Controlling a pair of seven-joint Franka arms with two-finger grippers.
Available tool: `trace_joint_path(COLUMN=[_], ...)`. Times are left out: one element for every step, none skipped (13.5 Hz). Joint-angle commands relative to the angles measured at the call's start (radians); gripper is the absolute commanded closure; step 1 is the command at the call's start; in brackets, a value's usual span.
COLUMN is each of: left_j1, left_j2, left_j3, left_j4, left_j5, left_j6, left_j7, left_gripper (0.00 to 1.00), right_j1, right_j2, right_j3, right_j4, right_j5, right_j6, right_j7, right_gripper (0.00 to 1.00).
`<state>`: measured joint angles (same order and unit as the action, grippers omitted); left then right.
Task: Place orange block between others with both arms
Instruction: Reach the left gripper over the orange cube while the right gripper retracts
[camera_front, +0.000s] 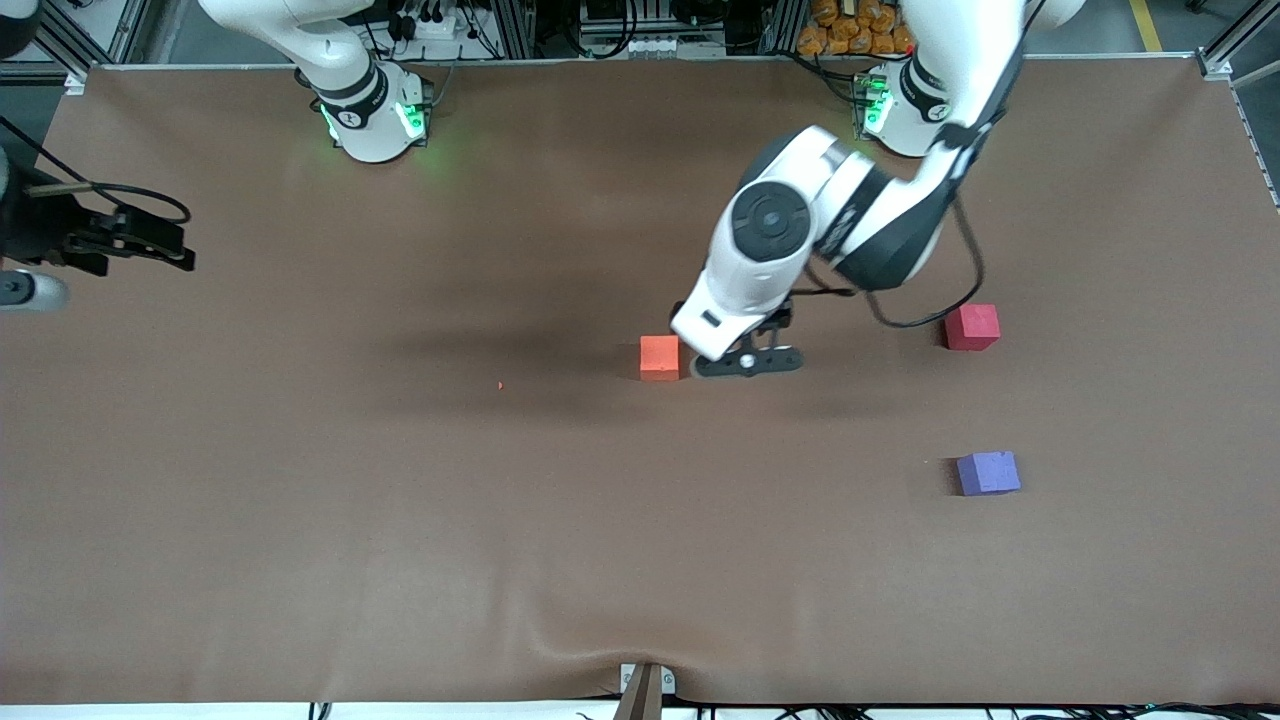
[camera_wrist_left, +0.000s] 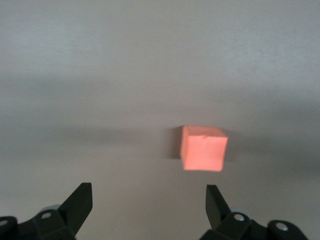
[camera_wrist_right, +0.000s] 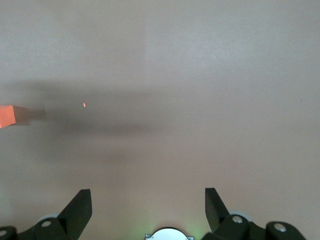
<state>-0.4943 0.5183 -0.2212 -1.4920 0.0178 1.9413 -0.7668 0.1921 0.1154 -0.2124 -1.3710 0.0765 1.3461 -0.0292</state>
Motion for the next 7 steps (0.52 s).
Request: trace_joint_path(left_j1=[-0.048,-0.065,-0.067,-0.072,-0.085,-0.098,-0.099], left_j2=[0.089,0.107,0.129,0.144,0.164,0.178,0.187], left_j3=[0.003,0.006,0.006,0.005,0.006,0.008,0.010], left_j4=[0.044,0.041,0.039,0.036,0.035,0.032,0.023], left_j5=[0.025,0.024,0.025,0.027,0.027,0.027,0.028], left_j6=[0.106,0.158,0.192,0.211,0.232,0.244,0.249], left_j7=[-0.028,-0.028,-0.029,-0.029,-0.029,-0.031,-0.029], left_gripper=[0.00,0.00,0.00,0.00,0.00,0.00,0.00], right_j1=[-0.046,-0.049,-0.049,-0.049,-0.054,-0.063,-0.065], right_j2=[-0.019,-0.019,-0.020,-0.020,-0.020,-0.020,-0.019], right_j3=[0.011,0.011,0.010,0.010,0.010,0.010,0.010], right_j4=[-0.016,-0.016,-0.016,-0.016,-0.016,-0.016,-0.016], right_j5=[-0.017,-0.017,-0.017,-0.018,-0.018,-0.018,-0.018], right_j6=[-0.018,-0.025,-0.028,-0.028,-0.028,-0.028,-0.028], right_j7=[-0.025,-0.026,-0.035,-0.061,-0.087,-0.090,-0.090], right_gripper=[0.00,0.00,0.00,0.00,0.00,0.00,0.00])
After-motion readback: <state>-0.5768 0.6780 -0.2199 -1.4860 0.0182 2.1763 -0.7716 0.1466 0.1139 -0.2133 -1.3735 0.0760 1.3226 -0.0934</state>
